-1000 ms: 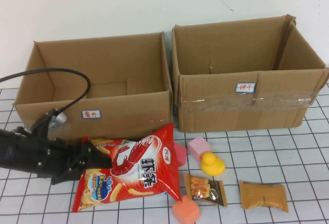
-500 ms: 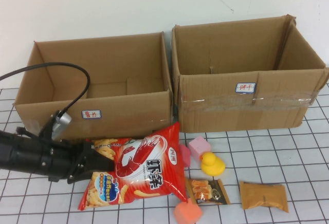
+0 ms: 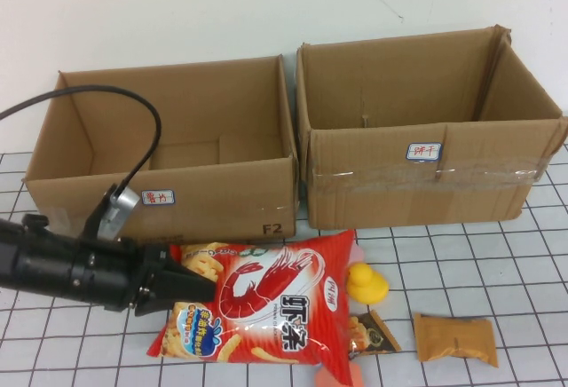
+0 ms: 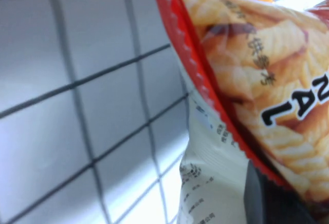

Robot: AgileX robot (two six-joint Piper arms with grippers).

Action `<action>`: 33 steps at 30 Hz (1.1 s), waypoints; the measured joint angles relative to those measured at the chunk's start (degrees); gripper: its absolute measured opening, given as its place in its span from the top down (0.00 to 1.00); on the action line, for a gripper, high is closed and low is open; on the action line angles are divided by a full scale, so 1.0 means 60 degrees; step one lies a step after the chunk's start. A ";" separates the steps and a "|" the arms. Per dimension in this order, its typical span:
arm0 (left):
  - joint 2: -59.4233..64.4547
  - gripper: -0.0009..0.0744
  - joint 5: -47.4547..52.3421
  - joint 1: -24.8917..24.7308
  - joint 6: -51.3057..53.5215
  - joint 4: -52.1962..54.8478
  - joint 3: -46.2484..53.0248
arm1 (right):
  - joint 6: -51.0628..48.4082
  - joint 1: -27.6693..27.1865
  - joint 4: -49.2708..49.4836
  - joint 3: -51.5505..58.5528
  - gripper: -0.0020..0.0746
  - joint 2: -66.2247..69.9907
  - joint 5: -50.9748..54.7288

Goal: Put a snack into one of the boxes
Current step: Pick up the potato chip, then place the potato chip in the potato chip box

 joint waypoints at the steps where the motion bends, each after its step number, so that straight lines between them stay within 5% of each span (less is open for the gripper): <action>1: -0.0102 0.87 0.0015 -0.0015 0.0012 0.0022 0.0000 | 0.0000 0.0000 0.0000 0.0000 0.98 0.0000 0.0000; 8: -0.1250 0.87 0.0074 -0.0045 0.0017 -0.0317 0.0000 | 0.0000 0.0000 0.0044 0.0000 0.98 0.0000 -0.0020; 16: -0.2840 0.87 0.0182 -0.0045 0.0017 -0.2684 -0.0068 | 0.0000 0.0000 0.0067 0.0000 0.98 0.0000 -0.0036; 24: -0.3055 0.87 0.0203 -0.0060 -0.0014 -0.3579 -0.1867 | 0.0000 0.0000 0.0226 0.0000 0.98 0.0000 -0.0036; 33: -0.3076 0.87 -0.3615 -0.0024 0.0098 -0.2477 -0.3575 | 0.0000 0.0000 0.0272 0.0000 0.98 0.0000 -0.0036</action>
